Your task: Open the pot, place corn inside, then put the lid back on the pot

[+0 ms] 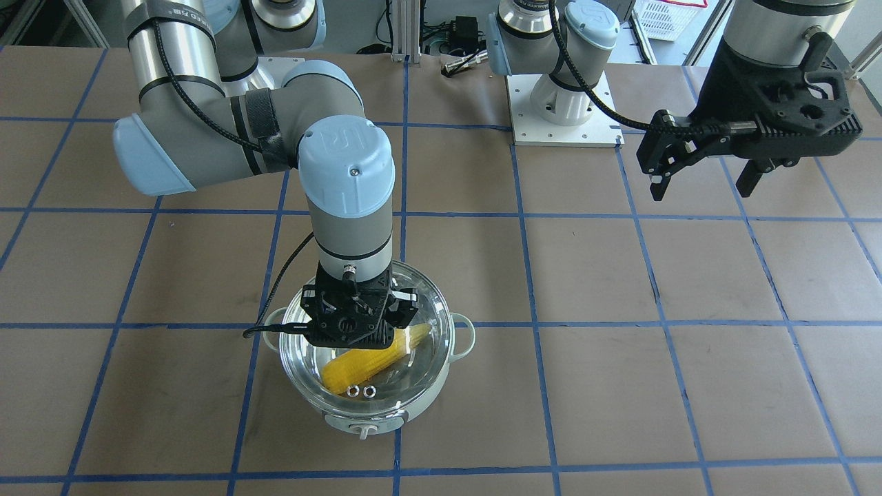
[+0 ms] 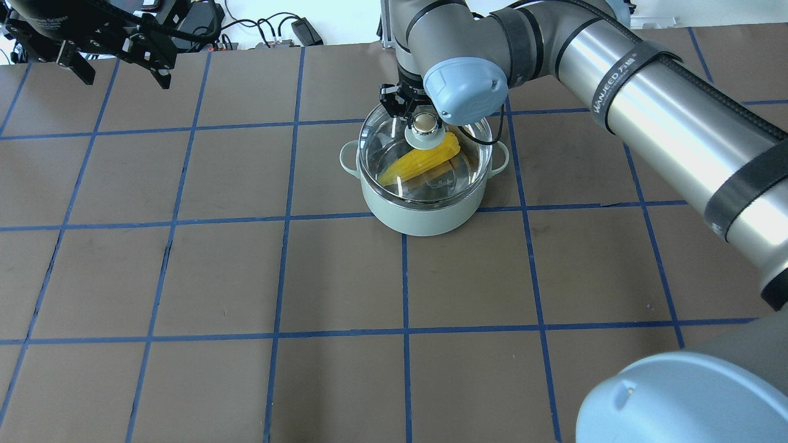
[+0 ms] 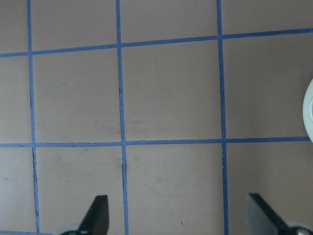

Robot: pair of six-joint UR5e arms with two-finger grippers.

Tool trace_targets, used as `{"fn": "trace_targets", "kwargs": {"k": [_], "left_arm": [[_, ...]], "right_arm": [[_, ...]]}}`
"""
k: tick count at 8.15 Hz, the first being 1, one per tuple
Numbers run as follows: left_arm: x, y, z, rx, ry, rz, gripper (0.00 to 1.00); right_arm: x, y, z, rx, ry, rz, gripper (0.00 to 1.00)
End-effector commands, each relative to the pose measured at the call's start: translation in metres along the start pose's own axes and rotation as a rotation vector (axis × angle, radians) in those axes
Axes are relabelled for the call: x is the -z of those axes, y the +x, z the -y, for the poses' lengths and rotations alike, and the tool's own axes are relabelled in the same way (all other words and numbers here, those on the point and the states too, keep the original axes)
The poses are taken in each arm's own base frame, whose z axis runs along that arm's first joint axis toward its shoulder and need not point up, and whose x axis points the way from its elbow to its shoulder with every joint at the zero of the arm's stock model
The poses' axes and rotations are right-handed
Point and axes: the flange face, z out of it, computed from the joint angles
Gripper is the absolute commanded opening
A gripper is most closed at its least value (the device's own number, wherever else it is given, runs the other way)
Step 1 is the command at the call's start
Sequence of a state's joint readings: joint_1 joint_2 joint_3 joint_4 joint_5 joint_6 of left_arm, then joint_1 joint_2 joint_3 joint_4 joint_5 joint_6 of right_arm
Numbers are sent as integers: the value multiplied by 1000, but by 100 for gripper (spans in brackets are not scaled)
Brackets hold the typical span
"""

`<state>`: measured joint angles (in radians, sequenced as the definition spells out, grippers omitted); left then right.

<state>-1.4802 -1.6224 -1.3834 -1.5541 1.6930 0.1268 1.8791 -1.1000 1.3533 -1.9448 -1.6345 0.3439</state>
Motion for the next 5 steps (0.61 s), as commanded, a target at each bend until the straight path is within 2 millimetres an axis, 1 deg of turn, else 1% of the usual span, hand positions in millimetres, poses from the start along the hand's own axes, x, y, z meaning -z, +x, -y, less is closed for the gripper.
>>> {"fn": "trace_targets", "kwargs": {"k": [1,2,4,5], "left_arm": [[-1,0,1,28,5,1,100],[3,0,1,25,12,2,100],[0,1,1,22,5,2,100],[1,0,0,17,8,4,100]], "right_arm": [[-1,-1,1,-5,4,4,20],[-1,-1,1,-5,3,5,20],[-3,-1,0,-4,-1,5,20],[-4,-1,-1,-6,-3,6,20]]}}
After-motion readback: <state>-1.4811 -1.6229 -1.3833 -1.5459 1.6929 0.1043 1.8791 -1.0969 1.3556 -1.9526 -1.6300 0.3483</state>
